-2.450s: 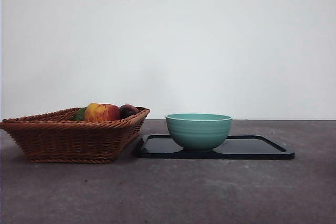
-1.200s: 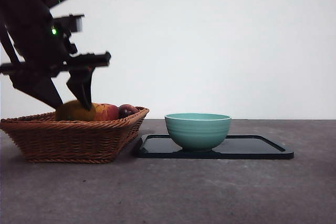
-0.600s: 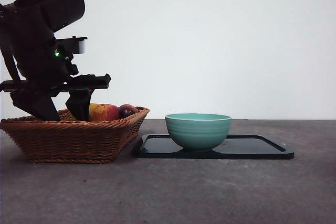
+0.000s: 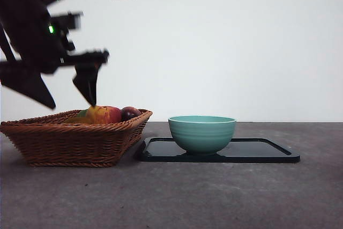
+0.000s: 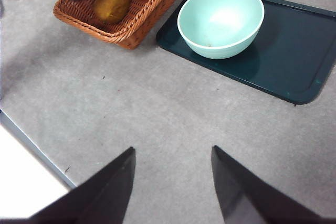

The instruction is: Pick up the wifruite, put it on the bowl, pick up the plate, put it on desk

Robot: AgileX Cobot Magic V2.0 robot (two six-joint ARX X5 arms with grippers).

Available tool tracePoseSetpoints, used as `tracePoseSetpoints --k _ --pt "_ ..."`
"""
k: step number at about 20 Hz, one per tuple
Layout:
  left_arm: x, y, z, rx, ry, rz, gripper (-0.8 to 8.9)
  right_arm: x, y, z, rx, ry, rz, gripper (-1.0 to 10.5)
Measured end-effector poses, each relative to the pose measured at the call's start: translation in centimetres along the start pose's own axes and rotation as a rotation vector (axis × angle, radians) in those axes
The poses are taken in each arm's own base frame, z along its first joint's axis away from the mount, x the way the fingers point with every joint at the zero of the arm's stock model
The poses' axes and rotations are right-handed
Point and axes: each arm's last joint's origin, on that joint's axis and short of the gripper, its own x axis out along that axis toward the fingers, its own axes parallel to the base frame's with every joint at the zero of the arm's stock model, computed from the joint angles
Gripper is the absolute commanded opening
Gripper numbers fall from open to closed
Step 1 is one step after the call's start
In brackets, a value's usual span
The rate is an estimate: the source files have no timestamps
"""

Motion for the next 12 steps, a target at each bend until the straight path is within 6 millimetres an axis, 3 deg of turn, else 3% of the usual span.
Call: tracePoseSetpoints --k 3,6,12 --pt "-3.4 0.1 0.4 -0.001 -0.050 -0.038 4.06 0.0 0.0 0.1 -0.003 -0.009 0.001 2.3" --pt "-7.4 0.1 0.5 0.010 -0.097 -0.184 4.06 0.0 0.0 0.1 -0.003 -0.010 0.001 2.3" --pt "-13.5 0.8 -1.0 0.053 -0.105 -0.437 4.05 0.0 0.0 0.1 -0.003 -0.010 0.001 2.3"
